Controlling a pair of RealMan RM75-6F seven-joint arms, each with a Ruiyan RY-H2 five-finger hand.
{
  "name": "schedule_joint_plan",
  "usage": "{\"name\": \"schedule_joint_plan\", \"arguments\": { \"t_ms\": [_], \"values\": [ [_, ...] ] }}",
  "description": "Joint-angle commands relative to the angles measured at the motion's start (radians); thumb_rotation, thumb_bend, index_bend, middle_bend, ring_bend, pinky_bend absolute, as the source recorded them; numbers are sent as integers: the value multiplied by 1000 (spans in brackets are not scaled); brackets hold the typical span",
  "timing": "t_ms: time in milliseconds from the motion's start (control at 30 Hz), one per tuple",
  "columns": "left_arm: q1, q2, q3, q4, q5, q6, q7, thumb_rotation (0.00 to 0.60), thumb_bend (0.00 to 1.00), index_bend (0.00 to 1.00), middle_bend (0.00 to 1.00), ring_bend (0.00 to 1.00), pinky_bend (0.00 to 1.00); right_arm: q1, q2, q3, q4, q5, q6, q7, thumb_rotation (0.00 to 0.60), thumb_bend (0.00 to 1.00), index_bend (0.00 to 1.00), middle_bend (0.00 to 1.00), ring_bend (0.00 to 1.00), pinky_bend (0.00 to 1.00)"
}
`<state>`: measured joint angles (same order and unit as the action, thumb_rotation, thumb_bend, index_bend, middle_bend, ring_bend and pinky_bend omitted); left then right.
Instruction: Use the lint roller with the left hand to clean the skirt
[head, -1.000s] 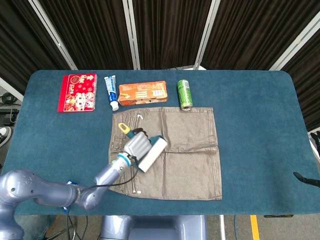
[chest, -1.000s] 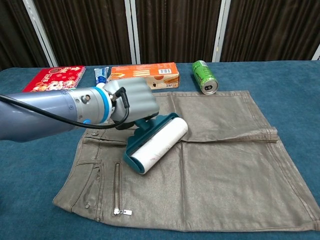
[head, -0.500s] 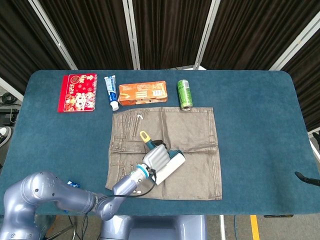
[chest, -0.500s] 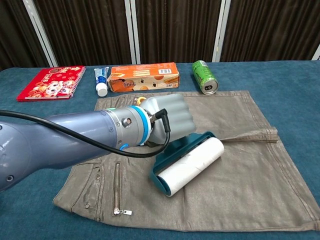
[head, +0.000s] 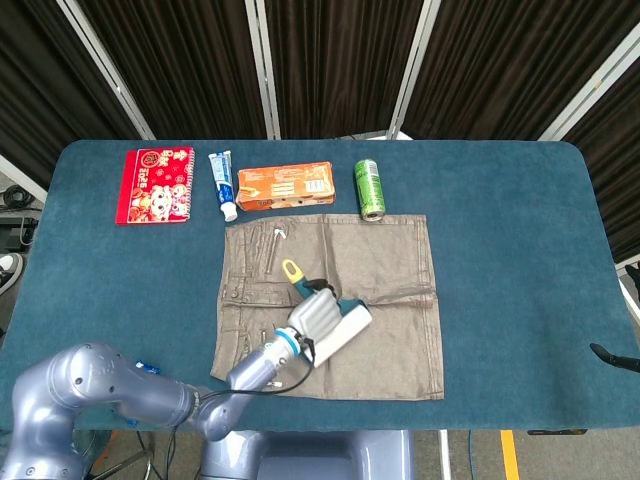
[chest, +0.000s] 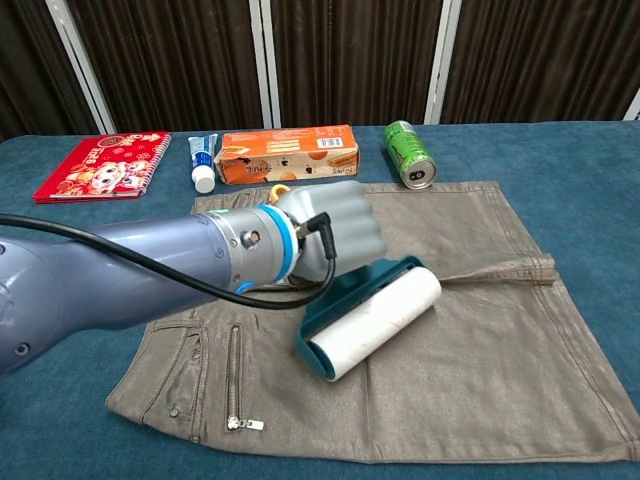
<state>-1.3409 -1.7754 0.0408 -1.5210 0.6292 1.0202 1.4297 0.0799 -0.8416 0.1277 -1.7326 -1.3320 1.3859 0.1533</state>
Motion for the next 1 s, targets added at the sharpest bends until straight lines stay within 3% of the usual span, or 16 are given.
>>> {"name": "schedule_joint_plan", "arguments": {
  "t_ms": [33, 733, 1000],
  "values": [
    [15, 25, 18, 1, -2, 5, -12, 600, 775, 583, 437, 381, 466, 0, 0, 0, -1, 0, 1, -1, 600, 0, 0, 0, 0, 0],
    [169, 206, 172, 75, -8, 3, -133, 600, 776, 584, 437, 381, 466, -3, -3, -5, -20, -18, 16, -33, 600, 0, 0, 0, 0, 0],
    [241, 234, 168, 127, 4, -10, -246, 600, 775, 584, 437, 381, 466, -3, -5, -10, -24, -30, 18, -42, 600, 0, 0, 0, 0, 0]
  ]
}}
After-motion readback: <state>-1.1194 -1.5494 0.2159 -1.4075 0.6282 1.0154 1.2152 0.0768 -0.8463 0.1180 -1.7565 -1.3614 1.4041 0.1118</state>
